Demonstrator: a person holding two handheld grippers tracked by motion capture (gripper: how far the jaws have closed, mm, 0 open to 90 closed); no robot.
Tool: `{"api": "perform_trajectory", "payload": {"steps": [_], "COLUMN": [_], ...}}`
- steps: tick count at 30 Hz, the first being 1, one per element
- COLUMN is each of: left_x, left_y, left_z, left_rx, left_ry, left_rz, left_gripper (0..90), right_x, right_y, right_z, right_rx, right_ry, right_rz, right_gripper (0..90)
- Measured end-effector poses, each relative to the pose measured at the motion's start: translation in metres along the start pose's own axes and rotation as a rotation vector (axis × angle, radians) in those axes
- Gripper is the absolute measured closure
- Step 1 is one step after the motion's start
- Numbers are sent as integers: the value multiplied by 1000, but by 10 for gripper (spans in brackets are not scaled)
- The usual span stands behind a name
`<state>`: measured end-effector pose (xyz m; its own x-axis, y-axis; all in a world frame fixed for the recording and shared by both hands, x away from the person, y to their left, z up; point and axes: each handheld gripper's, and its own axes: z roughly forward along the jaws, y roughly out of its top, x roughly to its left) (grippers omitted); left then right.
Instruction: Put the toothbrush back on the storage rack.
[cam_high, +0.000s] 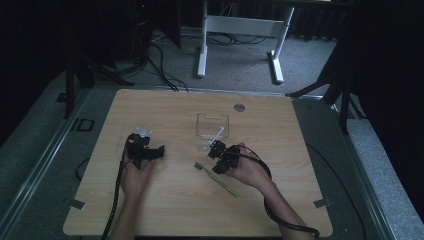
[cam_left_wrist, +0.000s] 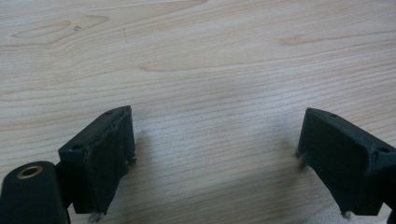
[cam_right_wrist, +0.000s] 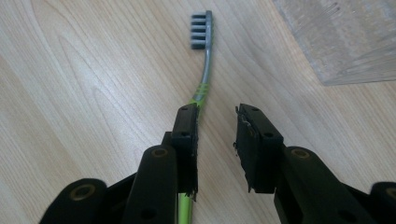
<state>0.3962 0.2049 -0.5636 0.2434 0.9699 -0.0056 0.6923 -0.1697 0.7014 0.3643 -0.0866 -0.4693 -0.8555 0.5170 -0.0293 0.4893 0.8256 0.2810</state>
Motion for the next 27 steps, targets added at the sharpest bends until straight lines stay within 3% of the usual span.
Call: {"api": "perform_trajectory", "payload": {"steps": [27], "left_x": [0], "left_y": [0], "left_z": [0], "left_rx": [0], "left_ry": [0], "left_rz": [-1], "left_gripper": [114], "right_x": [6], "right_y": [3], "right_z": [16], "right_rx": [59], "right_ry": [22], "right_rz": [-13], "right_gripper": [712]}}
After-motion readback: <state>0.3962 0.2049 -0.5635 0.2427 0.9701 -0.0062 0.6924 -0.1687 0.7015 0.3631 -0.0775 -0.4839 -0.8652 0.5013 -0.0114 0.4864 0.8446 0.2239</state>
